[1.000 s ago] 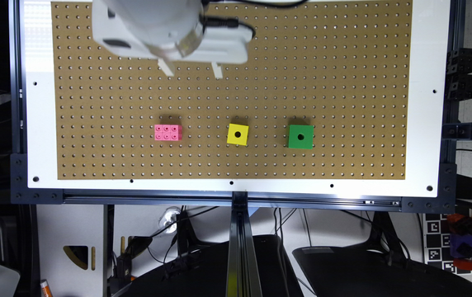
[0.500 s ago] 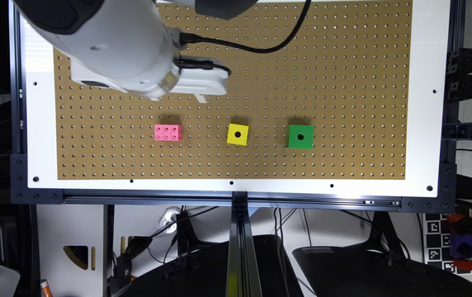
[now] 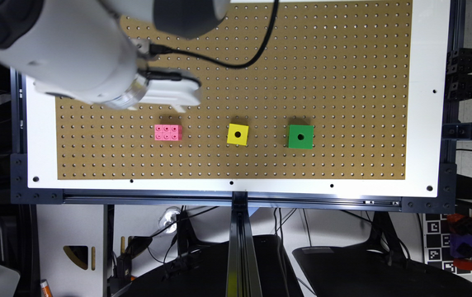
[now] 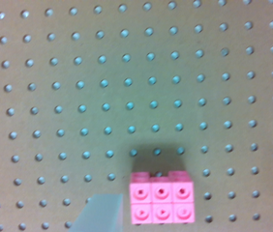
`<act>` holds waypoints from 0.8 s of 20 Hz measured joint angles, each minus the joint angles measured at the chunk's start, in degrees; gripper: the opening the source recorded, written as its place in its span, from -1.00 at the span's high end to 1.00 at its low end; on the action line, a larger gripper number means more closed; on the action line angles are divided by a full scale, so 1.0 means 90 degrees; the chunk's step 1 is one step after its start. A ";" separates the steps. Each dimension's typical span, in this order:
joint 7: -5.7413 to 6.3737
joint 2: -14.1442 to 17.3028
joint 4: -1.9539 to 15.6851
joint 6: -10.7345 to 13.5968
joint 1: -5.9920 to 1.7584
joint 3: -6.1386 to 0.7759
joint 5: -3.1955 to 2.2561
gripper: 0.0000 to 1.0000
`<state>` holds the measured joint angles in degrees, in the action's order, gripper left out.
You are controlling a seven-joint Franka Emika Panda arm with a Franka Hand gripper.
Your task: Pick up pink block.
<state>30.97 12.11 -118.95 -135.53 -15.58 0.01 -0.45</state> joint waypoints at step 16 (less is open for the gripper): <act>-0.0020 0.0966 0.0287 -0.0413 -0.0014 -0.0006 0.0000 -1.00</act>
<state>30.79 20.80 -116.37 -139.25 -15.71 -0.05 -0.45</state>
